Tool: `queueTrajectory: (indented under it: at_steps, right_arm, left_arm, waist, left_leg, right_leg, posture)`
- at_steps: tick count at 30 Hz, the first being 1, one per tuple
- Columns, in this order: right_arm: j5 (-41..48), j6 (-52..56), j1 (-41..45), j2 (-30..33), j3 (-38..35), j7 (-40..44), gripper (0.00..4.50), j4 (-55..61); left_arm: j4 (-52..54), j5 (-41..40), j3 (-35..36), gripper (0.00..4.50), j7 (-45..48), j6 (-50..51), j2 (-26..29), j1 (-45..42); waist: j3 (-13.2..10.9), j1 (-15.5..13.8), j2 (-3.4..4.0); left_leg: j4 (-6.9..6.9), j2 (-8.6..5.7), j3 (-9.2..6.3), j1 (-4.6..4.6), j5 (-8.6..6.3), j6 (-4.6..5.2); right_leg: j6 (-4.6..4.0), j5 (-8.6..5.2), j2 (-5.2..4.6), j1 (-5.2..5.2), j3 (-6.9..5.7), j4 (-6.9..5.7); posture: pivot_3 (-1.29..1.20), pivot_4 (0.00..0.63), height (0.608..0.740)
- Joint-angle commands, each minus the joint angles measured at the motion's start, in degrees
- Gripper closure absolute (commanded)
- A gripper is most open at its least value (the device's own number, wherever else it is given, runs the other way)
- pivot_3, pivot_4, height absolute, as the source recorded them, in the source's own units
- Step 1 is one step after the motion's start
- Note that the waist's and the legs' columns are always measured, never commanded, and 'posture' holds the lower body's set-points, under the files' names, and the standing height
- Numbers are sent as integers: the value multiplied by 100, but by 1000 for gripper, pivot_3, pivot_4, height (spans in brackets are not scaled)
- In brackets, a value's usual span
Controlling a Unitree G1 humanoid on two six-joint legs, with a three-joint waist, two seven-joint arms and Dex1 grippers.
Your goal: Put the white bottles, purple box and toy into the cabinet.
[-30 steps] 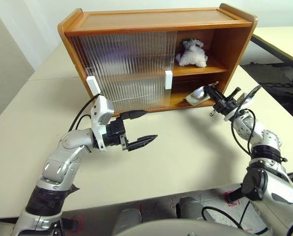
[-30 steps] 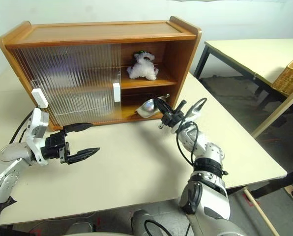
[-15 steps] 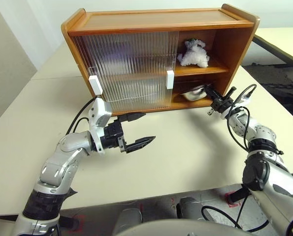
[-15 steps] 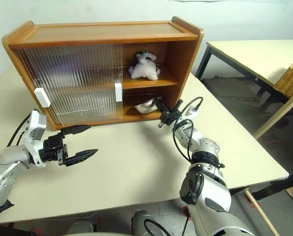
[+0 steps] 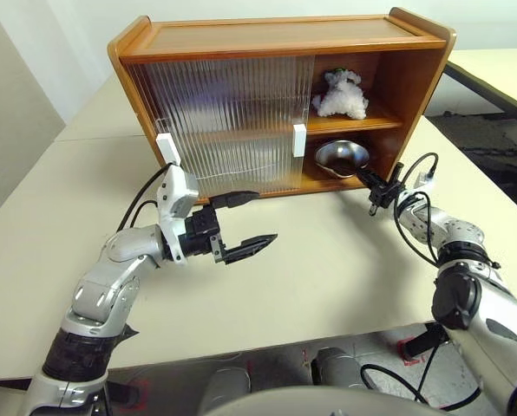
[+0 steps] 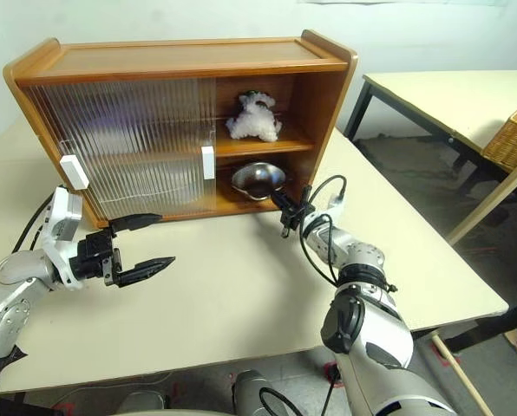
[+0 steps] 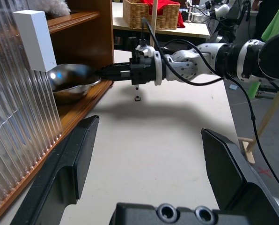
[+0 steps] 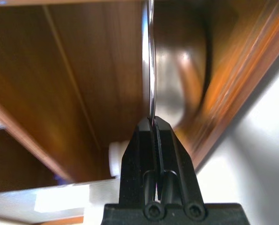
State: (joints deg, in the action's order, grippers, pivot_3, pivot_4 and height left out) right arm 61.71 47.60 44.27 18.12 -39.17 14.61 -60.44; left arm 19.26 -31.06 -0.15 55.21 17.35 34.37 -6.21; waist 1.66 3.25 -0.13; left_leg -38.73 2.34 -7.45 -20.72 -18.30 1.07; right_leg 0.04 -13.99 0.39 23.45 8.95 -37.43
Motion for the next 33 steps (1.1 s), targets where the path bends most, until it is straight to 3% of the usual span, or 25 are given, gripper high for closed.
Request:
queueTrajectory:
  at_steps: [1,26,29,33]
  right_arm:
    - [-258,-148,260,-83,-1,36,4484,-196]
    - [-1182,-1743,917,-289,-243,-211,4484,-1223]
    - [-1290,-1778,916,-273,-242,-136,3785,-1226]
    - [-1362,-1679,897,-187,-294,-42,2375,-1205]
  left_arm:
    - [50,10,23,0,4,26,39,-11]
    - [48,44,47,0,8,-81,42,118]
    - [52,46,33,0,4,-76,37,109]
    - [45,57,-3,0,-8,-75,9,76]
  waist:
    - [0,1,0]
    - [-2,-24,3]
    - [-2,-23,3]
    - [-3,-23,4]
  left_leg:
    - [0,0,0,0,0,0]
    - [2,2,-1,32,0,0]
    - [1,2,-1,33,0,0]
    - [1,2,-1,37,0,0]
  right_leg:
    - [2,1,0,0,0,0]
    - [2,4,0,-5,0,-1]
    - [2,4,0,-15,0,-1]
    - [1,4,0,-14,0,-1]
  posture:
    - [-76,0,740]
    - [-61,0,740]
    - [-62,0,740]
    - [-69,0,740]
